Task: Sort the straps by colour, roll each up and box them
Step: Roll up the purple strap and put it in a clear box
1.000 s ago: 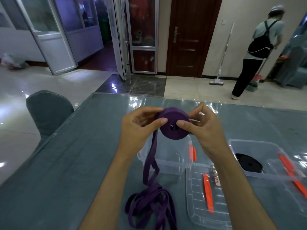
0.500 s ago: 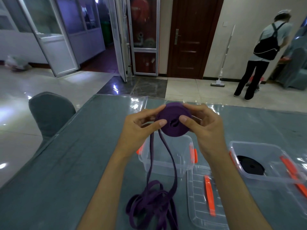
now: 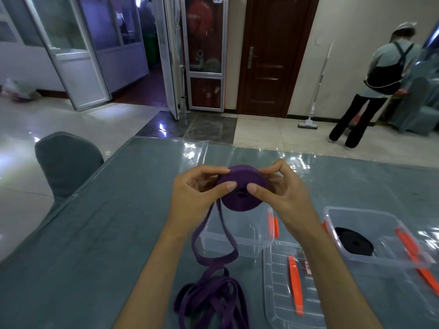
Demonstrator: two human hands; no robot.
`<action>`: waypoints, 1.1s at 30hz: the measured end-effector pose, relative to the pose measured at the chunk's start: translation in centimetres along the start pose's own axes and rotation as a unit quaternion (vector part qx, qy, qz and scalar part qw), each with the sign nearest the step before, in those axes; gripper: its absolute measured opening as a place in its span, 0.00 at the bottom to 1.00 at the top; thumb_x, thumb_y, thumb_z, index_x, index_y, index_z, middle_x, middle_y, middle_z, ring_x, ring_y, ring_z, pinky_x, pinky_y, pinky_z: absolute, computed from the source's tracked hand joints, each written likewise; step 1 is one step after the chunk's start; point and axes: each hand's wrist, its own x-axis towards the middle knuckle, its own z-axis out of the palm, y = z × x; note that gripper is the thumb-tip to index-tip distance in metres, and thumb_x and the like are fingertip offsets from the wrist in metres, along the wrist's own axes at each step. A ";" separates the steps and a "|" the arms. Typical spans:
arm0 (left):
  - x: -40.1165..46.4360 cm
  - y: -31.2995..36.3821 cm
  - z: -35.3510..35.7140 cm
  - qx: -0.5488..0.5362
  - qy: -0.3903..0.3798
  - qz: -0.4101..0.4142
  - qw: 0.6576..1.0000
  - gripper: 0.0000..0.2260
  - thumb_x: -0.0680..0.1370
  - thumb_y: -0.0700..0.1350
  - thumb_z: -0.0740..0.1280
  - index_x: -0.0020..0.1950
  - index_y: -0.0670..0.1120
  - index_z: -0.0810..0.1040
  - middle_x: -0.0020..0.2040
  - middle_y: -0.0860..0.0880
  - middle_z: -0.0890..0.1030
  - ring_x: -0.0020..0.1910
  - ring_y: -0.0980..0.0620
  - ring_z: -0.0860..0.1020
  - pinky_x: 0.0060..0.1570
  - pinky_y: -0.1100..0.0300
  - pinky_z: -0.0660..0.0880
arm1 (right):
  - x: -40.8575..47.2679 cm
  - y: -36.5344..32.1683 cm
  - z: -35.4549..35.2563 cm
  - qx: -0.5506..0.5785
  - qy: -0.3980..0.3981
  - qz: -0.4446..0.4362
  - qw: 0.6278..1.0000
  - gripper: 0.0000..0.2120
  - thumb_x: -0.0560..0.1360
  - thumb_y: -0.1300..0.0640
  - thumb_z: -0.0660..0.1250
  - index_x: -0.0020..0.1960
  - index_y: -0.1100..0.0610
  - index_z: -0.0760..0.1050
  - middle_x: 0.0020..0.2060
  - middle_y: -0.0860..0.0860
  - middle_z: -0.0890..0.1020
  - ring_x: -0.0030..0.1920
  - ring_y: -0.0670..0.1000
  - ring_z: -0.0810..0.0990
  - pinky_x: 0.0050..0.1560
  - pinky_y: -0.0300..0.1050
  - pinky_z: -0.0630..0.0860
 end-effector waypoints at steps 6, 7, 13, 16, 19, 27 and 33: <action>-0.3 -0.3 0.1 0.032 -0.027 0.007 0.999 0.17 0.76 0.41 0.78 0.62 0.55 0.86 0.58 0.48 0.87 0.58 0.47 0.86 0.57 0.61 0.82 | 0.0 -0.1 0.2 -0.007 0.040 -0.074 0.996 0.17 0.75 0.53 0.76 0.62 0.43 0.79 0.56 0.50 0.87 0.58 0.56 0.86 0.54 0.53 0.86; -0.2 -0.3 -0.3 0.048 -0.037 0.010 0.998 0.17 0.76 0.41 0.78 0.63 0.54 0.86 0.58 0.48 0.87 0.58 0.47 0.86 0.57 0.61 0.82 | -0.1 0.0 0.2 -0.002 0.043 -0.073 0.996 0.16 0.75 0.55 0.76 0.60 0.43 0.81 0.57 0.50 0.86 0.59 0.56 0.86 0.55 0.54 0.85; -1.3 -0.9 0.1 0.029 -0.003 0.008 1.000 0.14 0.73 0.46 0.81 0.58 0.52 0.87 0.54 0.47 0.88 0.53 0.46 0.88 0.53 0.59 0.83 | 0.0 -0.5 -0.9 -0.037 -0.002 -0.033 0.999 0.14 0.73 0.53 0.78 0.54 0.48 0.77 0.51 0.55 0.88 0.52 0.58 0.88 0.50 0.52 0.86; -1.2 -1.0 0.0 -0.004 -0.017 -0.028 0.999 0.17 0.75 0.44 0.80 0.62 0.55 0.86 0.56 0.46 0.87 0.56 0.46 0.86 0.56 0.60 0.81 | 0.0 -0.6 -0.6 -0.036 0.018 -0.057 0.998 0.17 0.75 0.54 0.77 0.61 0.47 0.78 0.51 0.53 0.88 0.51 0.57 0.88 0.50 0.51 0.86; -1.0 -1.0 -0.2 0.020 -0.026 -0.013 0.999 0.20 0.75 0.40 0.79 0.65 0.54 0.85 0.57 0.46 0.87 0.57 0.46 0.86 0.58 0.60 0.81 | -0.2 0.3 -0.1 -0.019 0.044 -0.040 0.998 0.13 0.74 0.56 0.77 0.56 0.52 0.77 0.53 0.53 0.88 0.55 0.56 0.87 0.54 0.55 0.86; -0.9 -0.5 0.2 -0.007 0.017 -0.031 0.999 0.15 0.73 0.42 0.80 0.58 0.54 0.88 0.54 0.46 0.88 0.54 0.47 0.87 0.53 0.60 0.82 | -0.3 0.1 -0.9 -0.033 0.009 -0.036 0.999 0.20 0.74 0.54 0.78 0.64 0.45 0.79 0.53 0.54 0.88 0.54 0.57 0.88 0.53 0.50 0.86; -0.6 -0.3 0.8 -0.015 0.050 -0.002 0.999 0.15 0.72 0.42 0.82 0.57 0.51 0.88 0.53 0.46 0.89 0.53 0.46 0.88 0.53 0.60 0.83 | -0.1 0.5 -0.6 0.041 -0.005 0.005 0.999 0.15 0.73 0.58 0.77 0.56 0.46 0.77 0.57 0.56 0.87 0.56 0.60 0.87 0.50 0.52 0.86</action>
